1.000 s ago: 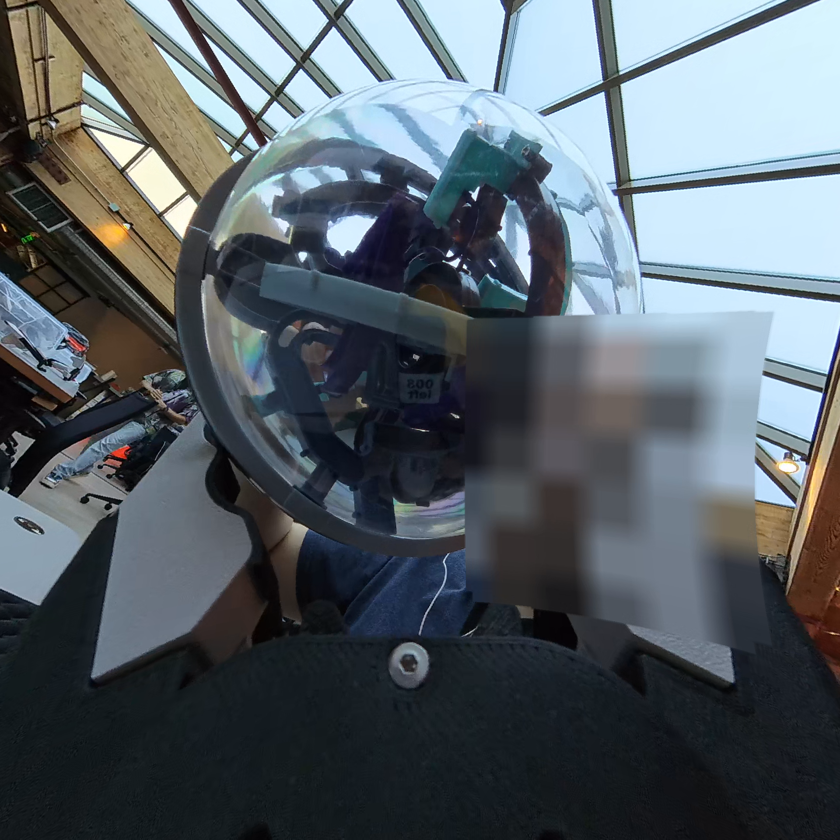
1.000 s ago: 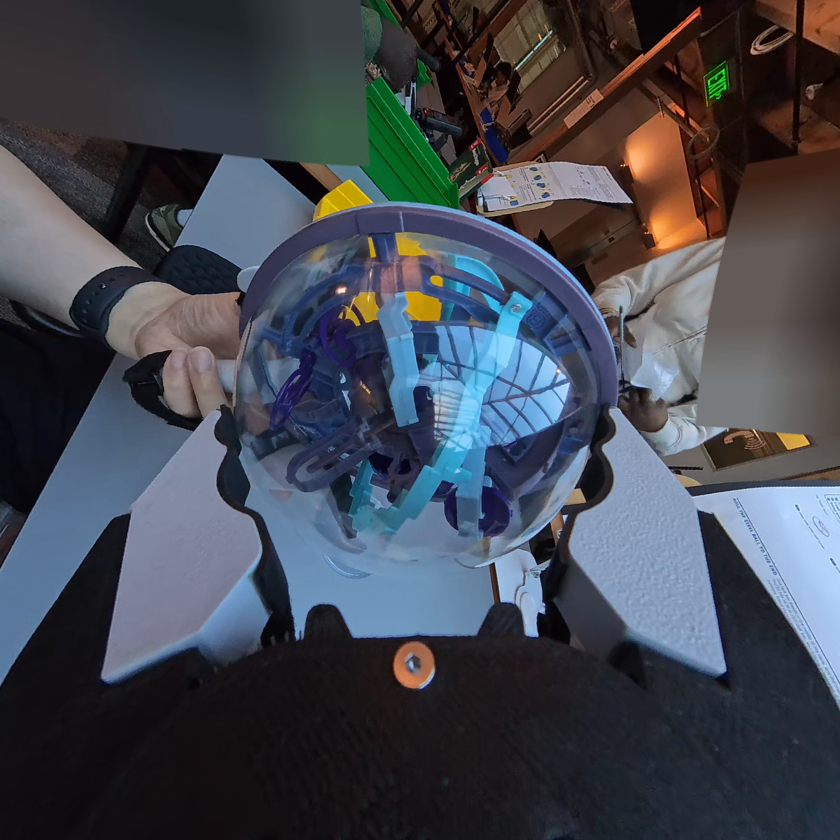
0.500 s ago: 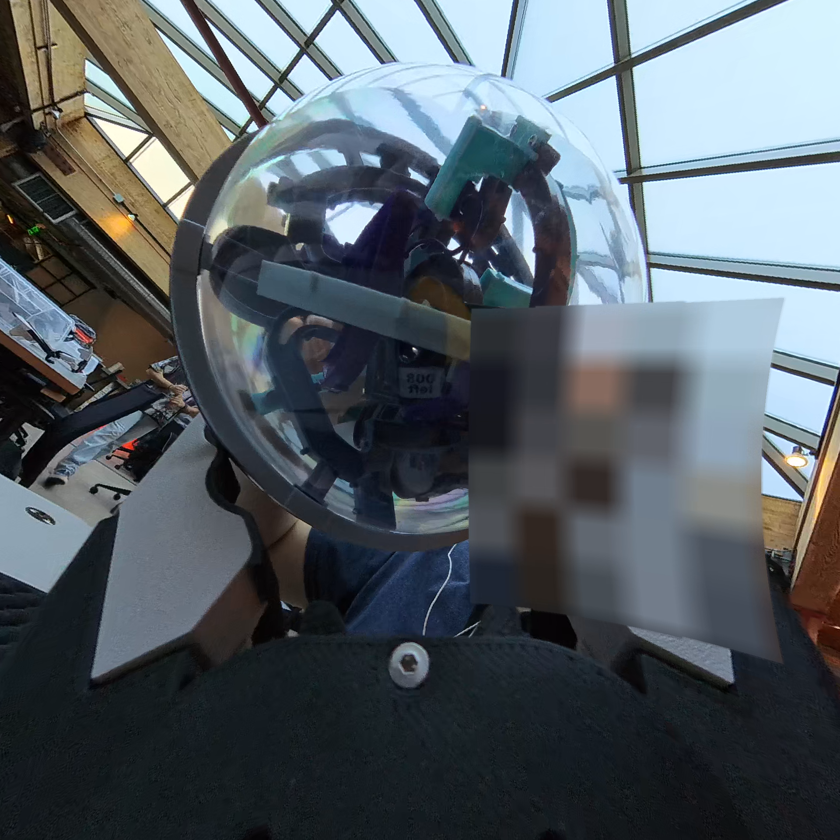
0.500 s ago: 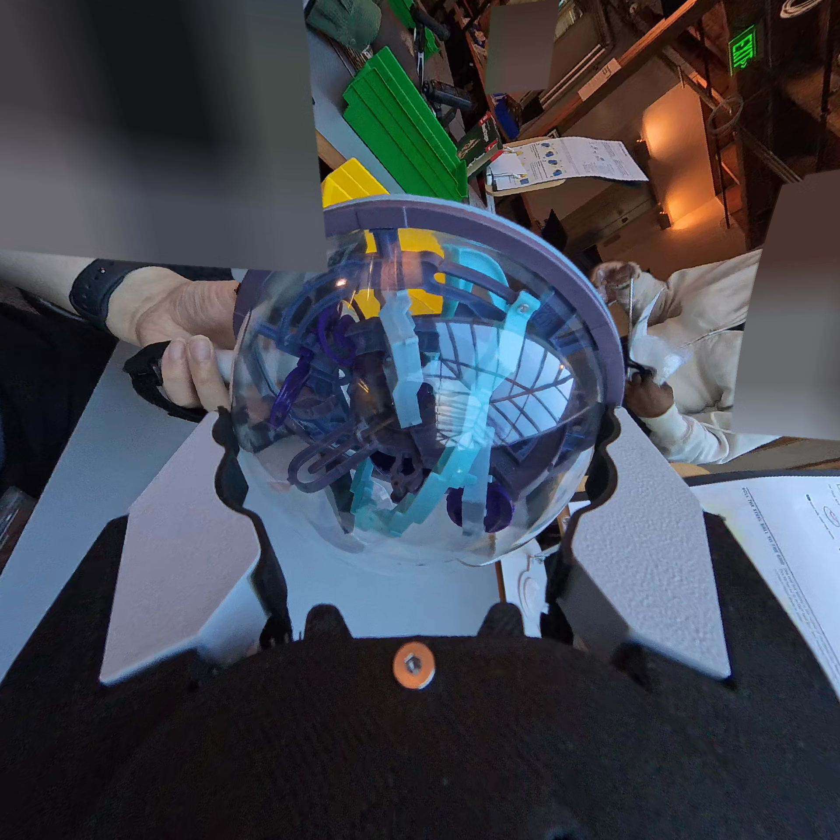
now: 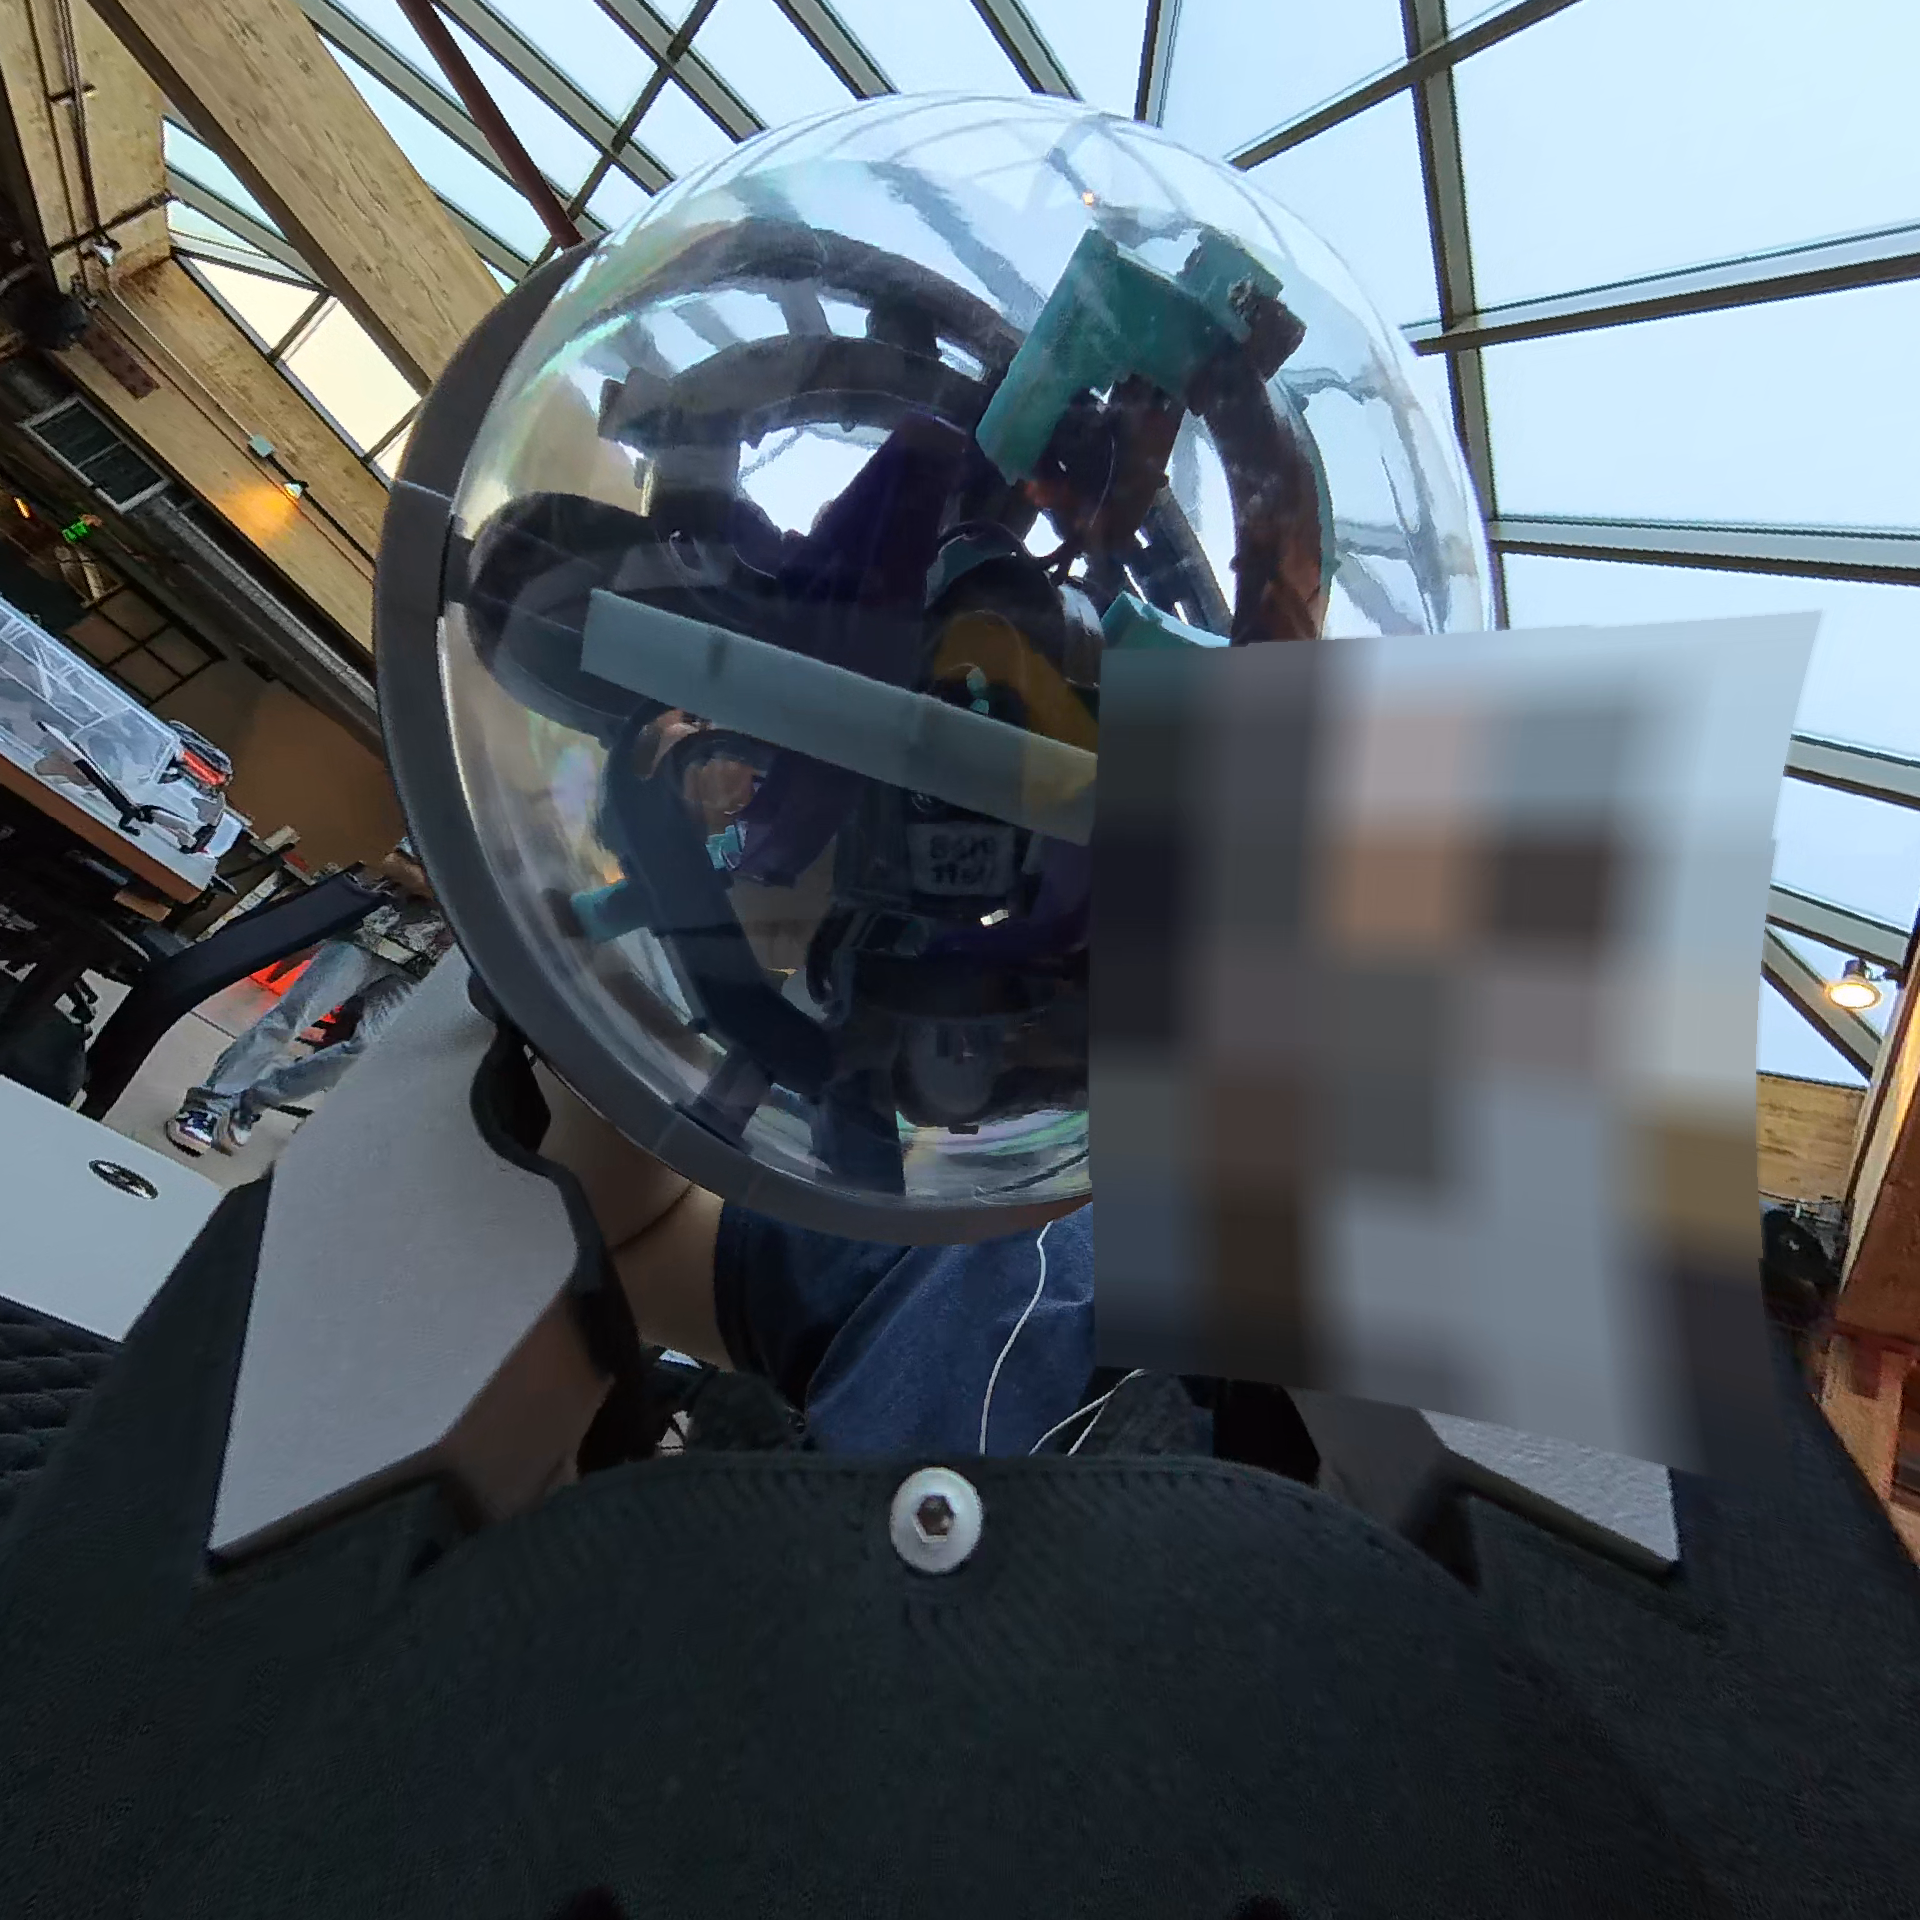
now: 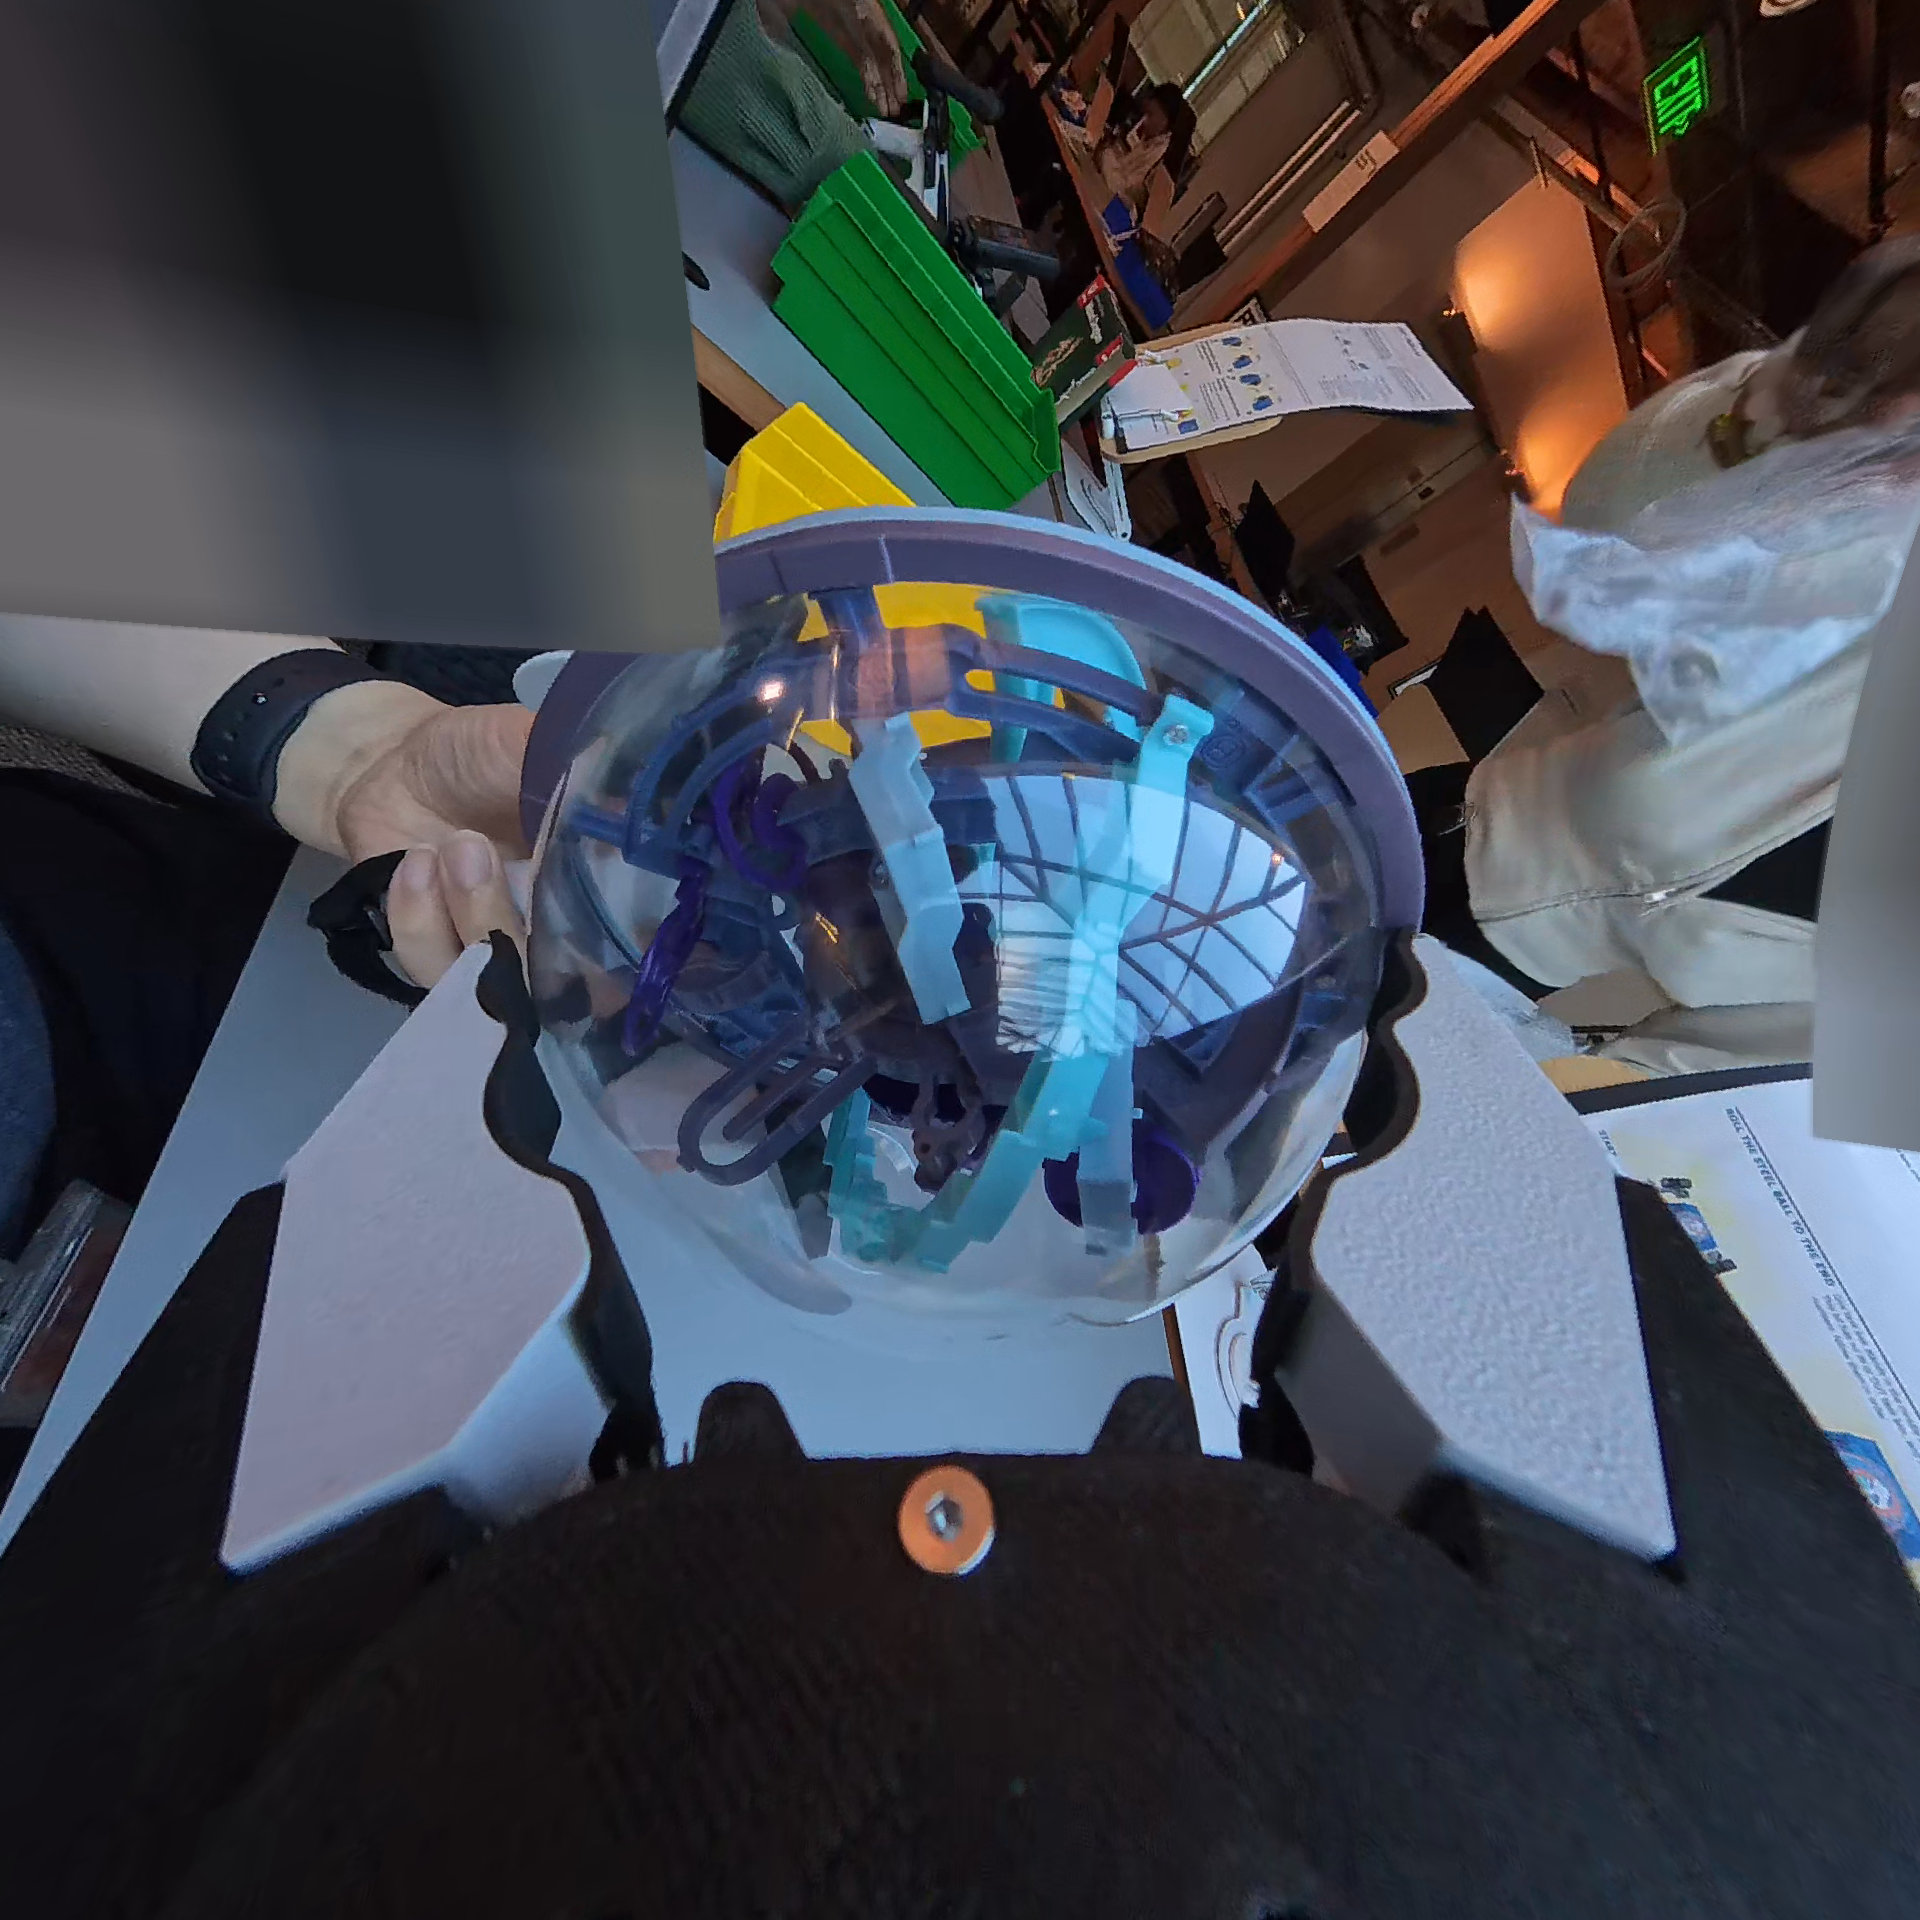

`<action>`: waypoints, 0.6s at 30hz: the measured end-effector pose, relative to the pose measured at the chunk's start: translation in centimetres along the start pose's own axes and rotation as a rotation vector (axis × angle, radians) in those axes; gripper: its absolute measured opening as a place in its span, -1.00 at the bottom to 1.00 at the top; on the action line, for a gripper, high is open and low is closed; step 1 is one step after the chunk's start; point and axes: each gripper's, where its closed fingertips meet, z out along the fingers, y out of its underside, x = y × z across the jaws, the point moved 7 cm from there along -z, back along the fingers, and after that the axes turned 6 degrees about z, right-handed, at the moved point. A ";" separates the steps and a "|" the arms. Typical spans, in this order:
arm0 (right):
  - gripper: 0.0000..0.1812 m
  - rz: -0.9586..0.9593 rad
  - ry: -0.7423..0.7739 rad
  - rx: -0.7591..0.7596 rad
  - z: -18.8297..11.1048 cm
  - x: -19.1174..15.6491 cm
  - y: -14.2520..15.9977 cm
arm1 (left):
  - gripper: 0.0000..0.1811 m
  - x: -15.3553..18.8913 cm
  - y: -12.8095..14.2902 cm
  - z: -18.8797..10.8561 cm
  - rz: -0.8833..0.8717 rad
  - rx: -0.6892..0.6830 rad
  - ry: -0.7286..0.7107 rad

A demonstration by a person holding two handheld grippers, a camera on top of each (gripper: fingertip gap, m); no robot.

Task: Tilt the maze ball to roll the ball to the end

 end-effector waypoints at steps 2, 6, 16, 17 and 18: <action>0.72 0.001 -0.001 0.004 0.0 0.0 0.0 | 0.75 0.0 0.0 0.0 -0.002 -0.002 0.001; 0.72 0.005 -0.003 0.003 -0.1 0.0 0.0 | 0.75 -0.1 0.1 0.1 -0.007 -0.001 0.005; 0.72 0.013 -0.005 0.007 -0.1 0.2 0.1 | 0.75 -0.2 0.0 0.1 -0.015 -0.001 0.004; 0.72 0.013 -0.006 0.008 -0.1 0.2 0.1 | 0.75 -0.2 0.0 0.1 -0.015 -0.001 0.005; 0.72 0.014 -0.006 0.010 -0.1 0.2 0.1 | 0.75 -0.2 0.0 0.1 -0.016 -0.001 0.006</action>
